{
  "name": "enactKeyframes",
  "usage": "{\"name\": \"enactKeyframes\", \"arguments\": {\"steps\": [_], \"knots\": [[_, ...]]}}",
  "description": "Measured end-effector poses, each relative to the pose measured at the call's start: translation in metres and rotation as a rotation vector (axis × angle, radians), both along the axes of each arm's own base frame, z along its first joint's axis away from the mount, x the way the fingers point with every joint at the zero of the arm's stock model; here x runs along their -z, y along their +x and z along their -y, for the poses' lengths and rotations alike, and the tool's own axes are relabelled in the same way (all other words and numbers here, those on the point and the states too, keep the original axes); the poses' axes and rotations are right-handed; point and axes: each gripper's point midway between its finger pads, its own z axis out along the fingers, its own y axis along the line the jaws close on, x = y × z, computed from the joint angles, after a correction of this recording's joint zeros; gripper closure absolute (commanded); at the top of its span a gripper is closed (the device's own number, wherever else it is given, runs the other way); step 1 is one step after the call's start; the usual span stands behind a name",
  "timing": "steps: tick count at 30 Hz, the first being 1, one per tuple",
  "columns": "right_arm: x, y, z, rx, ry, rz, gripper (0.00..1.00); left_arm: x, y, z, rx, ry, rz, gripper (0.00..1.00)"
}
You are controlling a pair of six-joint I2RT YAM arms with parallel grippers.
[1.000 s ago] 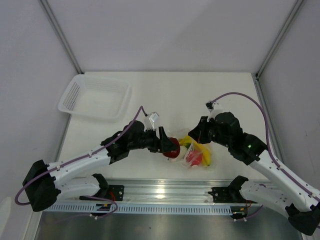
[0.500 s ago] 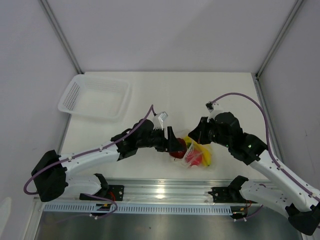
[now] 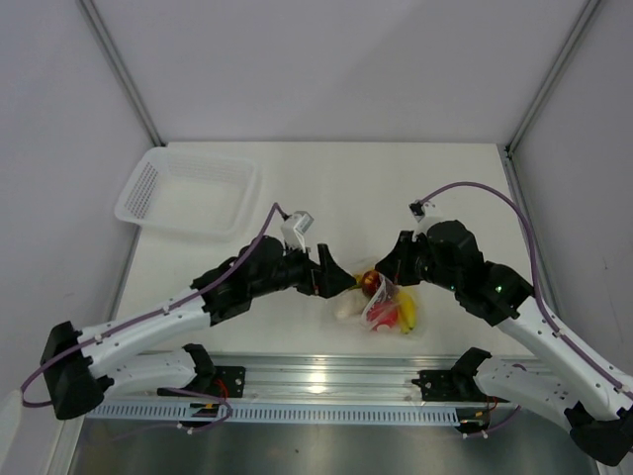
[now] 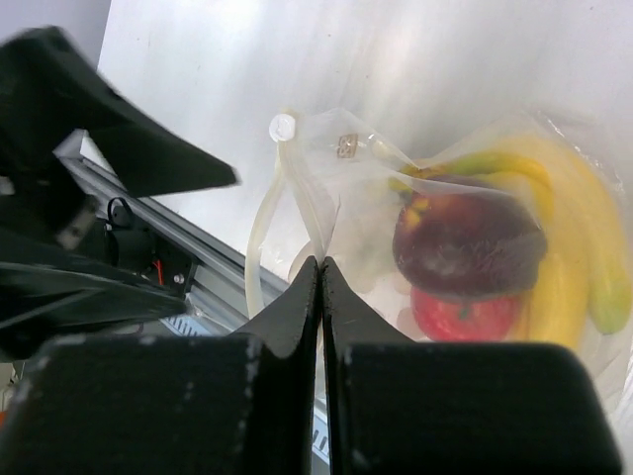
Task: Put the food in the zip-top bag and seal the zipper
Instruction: Place the fake fruit in the zipper food storage bag.
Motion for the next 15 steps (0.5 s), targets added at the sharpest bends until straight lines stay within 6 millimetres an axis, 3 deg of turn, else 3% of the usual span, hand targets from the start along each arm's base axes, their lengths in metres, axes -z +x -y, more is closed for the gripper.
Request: {"name": "enactKeyframes", "arguments": {"steps": [4, 7, 12, 15], "knots": [[0.001, -0.001, 0.003, 0.006, -0.01, -0.003, 1.0, -0.026, -0.003, -0.025, -0.059, -0.06, 0.091, 0.01], [0.0, -0.002, 0.006, 0.012, -0.017, 0.0, 1.0, -0.032, -0.01, -0.042, -0.082, -0.111, 0.14, 0.0], [-0.001, -0.003, 0.011, 0.019, -0.028, 0.004, 1.0, 0.0, -0.017, -0.056, -0.098, -0.121, 0.142, 0.01], [0.0, -0.004, 0.011, 0.019, -0.032, 0.001, 1.0, 0.018, -0.021, -0.056, -0.077, -0.099, 0.127, 0.1]]}}
